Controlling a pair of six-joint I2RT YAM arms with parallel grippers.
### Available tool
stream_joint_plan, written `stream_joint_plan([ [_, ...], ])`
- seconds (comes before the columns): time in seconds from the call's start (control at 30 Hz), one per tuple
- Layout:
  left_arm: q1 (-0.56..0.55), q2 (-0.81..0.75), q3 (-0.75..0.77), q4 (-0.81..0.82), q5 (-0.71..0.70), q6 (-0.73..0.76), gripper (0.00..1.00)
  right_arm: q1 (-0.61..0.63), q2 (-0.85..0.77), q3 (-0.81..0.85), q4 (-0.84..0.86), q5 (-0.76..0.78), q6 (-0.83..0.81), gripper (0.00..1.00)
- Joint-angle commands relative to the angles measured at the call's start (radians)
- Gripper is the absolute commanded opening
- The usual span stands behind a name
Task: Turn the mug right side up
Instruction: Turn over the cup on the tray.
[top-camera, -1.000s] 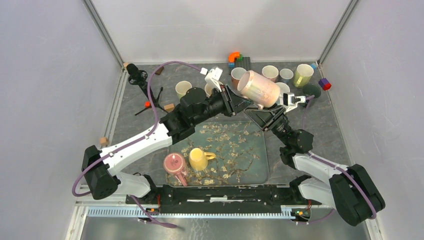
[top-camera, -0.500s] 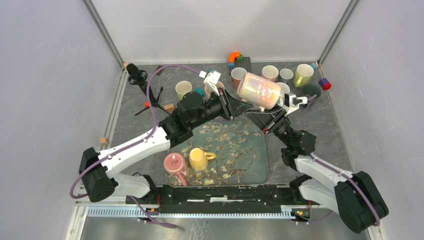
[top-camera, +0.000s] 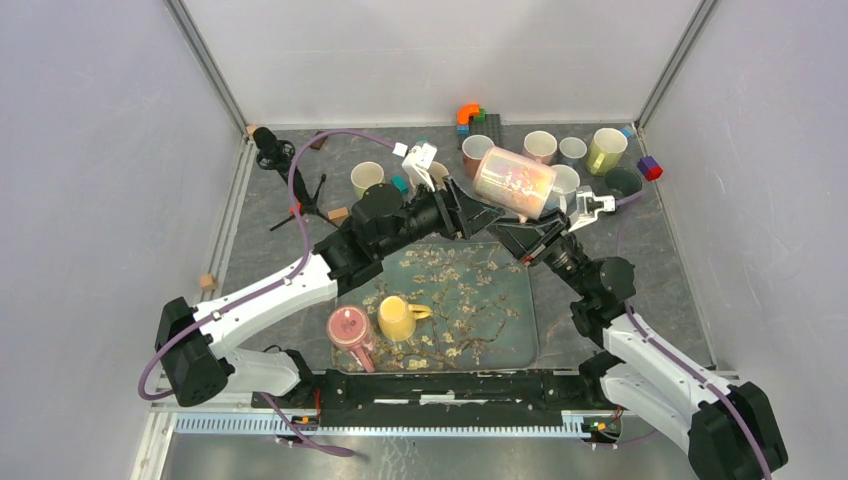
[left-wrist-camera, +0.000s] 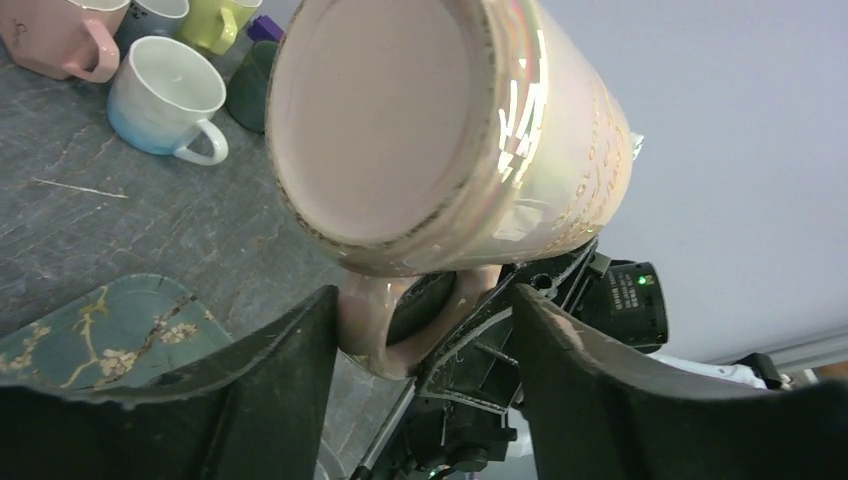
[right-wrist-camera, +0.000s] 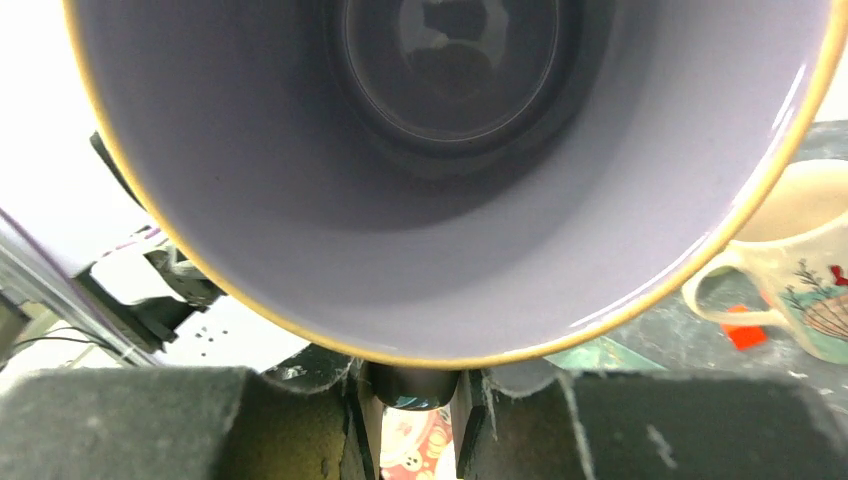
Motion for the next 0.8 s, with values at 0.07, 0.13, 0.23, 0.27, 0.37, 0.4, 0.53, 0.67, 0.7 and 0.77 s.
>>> stream_joint_plan([
  [0.07, 0.004, -0.057, 0.000, -0.031, -0.042, 0.071, 0.78, -0.004, -0.057, 0.113, -0.142, 0.073, -0.180, 0.00],
  [0.13, 0.006, -0.069, -0.007, -0.053, -0.058, 0.089, 0.86, -0.004, -0.063, 0.136, -0.229, 0.086, -0.216, 0.00],
  [0.23, 0.005, -0.089, -0.010, -0.094, -0.085, 0.116, 0.96, -0.005, -0.066, 0.173, -0.349, 0.112, -0.272, 0.00],
  [0.27, 0.005, -0.094, -0.012, -0.107, -0.094, 0.126, 0.98, -0.004, -0.066, 0.184, -0.390, 0.125, -0.289, 0.00],
  [0.37, 0.007, -0.115, -0.017, -0.144, -0.120, 0.152, 1.00, -0.004, -0.066, 0.208, -0.483, 0.164, -0.341, 0.00],
  [0.4, 0.006, -0.123, -0.019, -0.156, -0.131, 0.158, 1.00, -0.004, -0.064, 0.217, -0.509, 0.180, -0.360, 0.00],
  [0.53, 0.008, -0.151, -0.022, -0.211, -0.156, 0.191, 1.00, -0.004, -0.048, 0.254, -0.625, 0.254, -0.436, 0.00],
  [0.67, 0.008, -0.182, -0.027, -0.268, -0.165, 0.215, 1.00, -0.005, -0.005, 0.282, -0.699, 0.327, -0.499, 0.00],
  [0.7, 0.009, -0.188, -0.027, -0.280, -0.165, 0.218, 1.00, -0.005, 0.007, 0.289, -0.717, 0.342, -0.510, 0.00],
  [0.77, 0.008, -0.200, -0.028, -0.308, -0.170, 0.226, 1.00, -0.004, 0.035, 0.303, -0.745, 0.370, -0.530, 0.00],
])
